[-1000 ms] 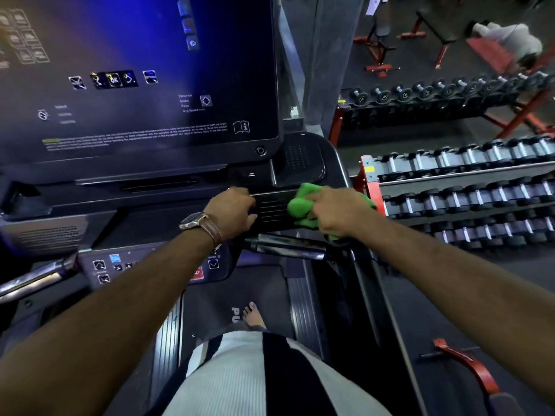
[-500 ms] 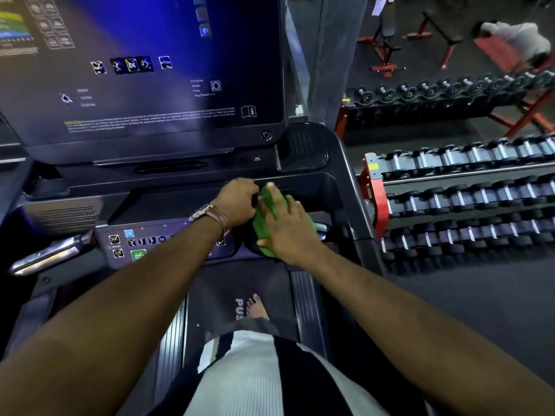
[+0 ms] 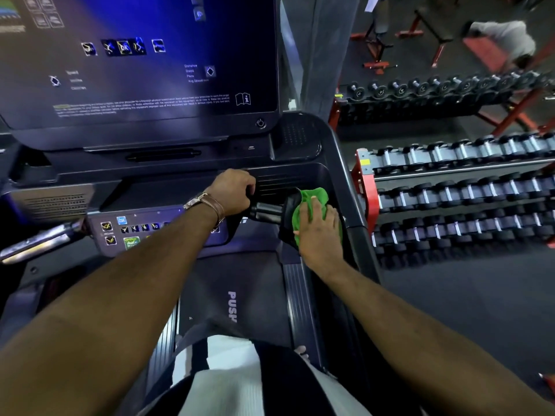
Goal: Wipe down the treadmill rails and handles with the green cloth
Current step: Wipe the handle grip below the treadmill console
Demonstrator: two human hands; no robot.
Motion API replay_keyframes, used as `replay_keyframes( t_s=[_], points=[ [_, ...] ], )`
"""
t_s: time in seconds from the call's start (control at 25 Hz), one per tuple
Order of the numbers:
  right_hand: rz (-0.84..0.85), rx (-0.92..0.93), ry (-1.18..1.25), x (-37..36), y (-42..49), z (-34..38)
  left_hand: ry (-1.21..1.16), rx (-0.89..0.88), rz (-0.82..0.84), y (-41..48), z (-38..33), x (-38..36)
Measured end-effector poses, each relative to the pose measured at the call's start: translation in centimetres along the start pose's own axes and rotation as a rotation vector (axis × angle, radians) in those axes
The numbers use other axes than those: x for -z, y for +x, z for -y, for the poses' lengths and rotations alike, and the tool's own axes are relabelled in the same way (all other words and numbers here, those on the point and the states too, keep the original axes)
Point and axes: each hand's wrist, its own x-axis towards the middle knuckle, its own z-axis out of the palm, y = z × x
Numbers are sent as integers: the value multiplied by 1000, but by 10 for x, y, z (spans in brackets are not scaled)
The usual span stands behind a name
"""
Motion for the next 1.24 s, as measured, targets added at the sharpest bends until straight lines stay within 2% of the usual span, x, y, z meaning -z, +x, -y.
replay_keyframes(
  t_s=[0.08, 0.32, 0.44, 0.52, 0.64, 0.72, 0.8, 0.84, 0.92, 1.0, 1.08, 1.16, 1.24],
  points=[
    [-33, -73, 112, 1, 3, 32, -55, -10, -9, 0, 2, 1],
    [-189, 66, 112, 4, 23, 113, -135, -28, -108, 5, 5, -3],
    [-250, 138, 21, -9, 15, 79, -62, -100, -44, 4, 7, -5],
    [-283, 59, -29, -16, 2, 42, -5, -144, 12, 2, 8, -6],
    [-160, -31, -19, -15, -12, 7, 12, -216, 51, -1, 11, -5],
    [-127, -146, 25, -12, -13, 15, -1, -233, 61, -3, 12, -3],
    [-186, -333, 77, -7, -13, 50, -5, -237, 68, -3, 12, -3],
    [-227, -364, 94, -5, -11, 72, 0, -242, 69, -3, 11, -3],
    [-299, -269, 98, -3, -6, 115, 32, -247, 60, -3, 10, -1],
    [-327, -145, 106, -4, -1, 127, 51, -230, 38, -3, 11, -1],
    [-354, -108, 12, -8, 0, 104, 27, -238, 29, -4, 13, 0],
    [-363, -156, -61, -18, -10, 63, -1, -273, 51, -5, 13, 0],
    [-276, -218, -66, -20, -22, 29, -31, -288, 65, -7, 14, 1]
  ],
)
